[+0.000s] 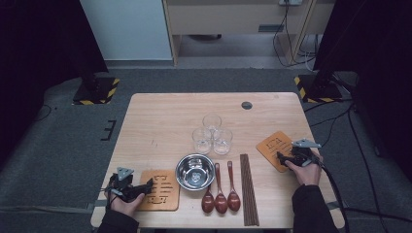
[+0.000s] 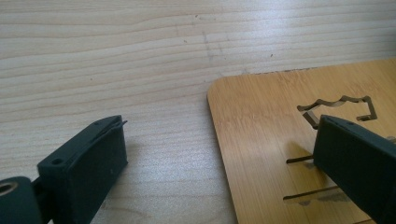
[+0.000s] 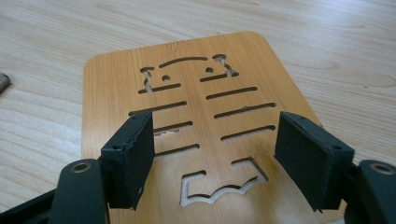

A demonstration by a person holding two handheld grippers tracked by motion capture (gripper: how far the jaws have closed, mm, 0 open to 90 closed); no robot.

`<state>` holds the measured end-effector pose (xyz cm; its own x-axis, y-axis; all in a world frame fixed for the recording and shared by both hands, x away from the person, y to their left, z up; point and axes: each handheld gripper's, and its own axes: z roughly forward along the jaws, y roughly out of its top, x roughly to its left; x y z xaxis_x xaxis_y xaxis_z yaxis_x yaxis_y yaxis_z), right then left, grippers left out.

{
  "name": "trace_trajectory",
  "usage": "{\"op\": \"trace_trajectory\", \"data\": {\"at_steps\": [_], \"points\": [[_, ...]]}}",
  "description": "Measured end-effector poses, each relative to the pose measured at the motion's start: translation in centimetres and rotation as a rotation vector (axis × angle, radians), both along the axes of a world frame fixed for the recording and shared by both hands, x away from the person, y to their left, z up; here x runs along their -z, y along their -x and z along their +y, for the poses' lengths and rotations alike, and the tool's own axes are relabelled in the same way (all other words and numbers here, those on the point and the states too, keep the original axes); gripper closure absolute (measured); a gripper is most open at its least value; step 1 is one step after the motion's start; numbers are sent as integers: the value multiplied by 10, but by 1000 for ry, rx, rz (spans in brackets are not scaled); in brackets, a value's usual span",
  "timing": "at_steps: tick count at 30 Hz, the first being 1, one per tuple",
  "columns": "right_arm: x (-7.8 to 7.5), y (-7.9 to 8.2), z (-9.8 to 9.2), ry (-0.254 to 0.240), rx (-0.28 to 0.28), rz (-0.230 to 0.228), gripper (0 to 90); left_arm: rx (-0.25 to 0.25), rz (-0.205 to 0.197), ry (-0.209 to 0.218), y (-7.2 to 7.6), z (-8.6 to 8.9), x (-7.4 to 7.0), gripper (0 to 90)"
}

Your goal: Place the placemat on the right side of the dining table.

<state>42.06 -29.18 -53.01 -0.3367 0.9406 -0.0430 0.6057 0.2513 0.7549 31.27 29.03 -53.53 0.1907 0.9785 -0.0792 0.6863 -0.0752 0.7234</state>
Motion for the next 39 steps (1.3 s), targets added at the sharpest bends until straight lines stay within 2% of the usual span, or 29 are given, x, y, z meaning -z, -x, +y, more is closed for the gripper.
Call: {"op": "trace_trajectory", "data": {"at_steps": [1,5,11,13,16,20,22,27,29,32,33,39], "points": [[1,0,1,15,-10,6,280,0,0,0,0,0,0,18],[3,0,4,23,-15,11,265,0,0,0,0,0,0,18],[4,-1,13,23,-13,1,250,0,0,0,0,0,0,18],[5,-2,16,4,-5,2,249,0,0,0,0,0,0,17],[4,-3,19,12,-14,3,253,0,0,0,0,0,0,18],[-1,-6,16,-7,-31,-14,326,0,0,0,0,0,0,18],[-4,-9,12,-18,-58,-5,361,1,0,0,0,0,0,17],[0,-13,10,2,-116,31,365,1,0,0,0,0,0,16],[0,-14,10,-7,-120,34,363,1,0,0,0,0,0,16],[1,-15,9,-23,-110,42,344,1,0,0,0,0,0,16],[3,-15,8,-48,-94,44,338,1,0,1,0,0,0,16],[2,-13,9,-47,-80,49,343,1,0,1,0,0,0,16]]}}
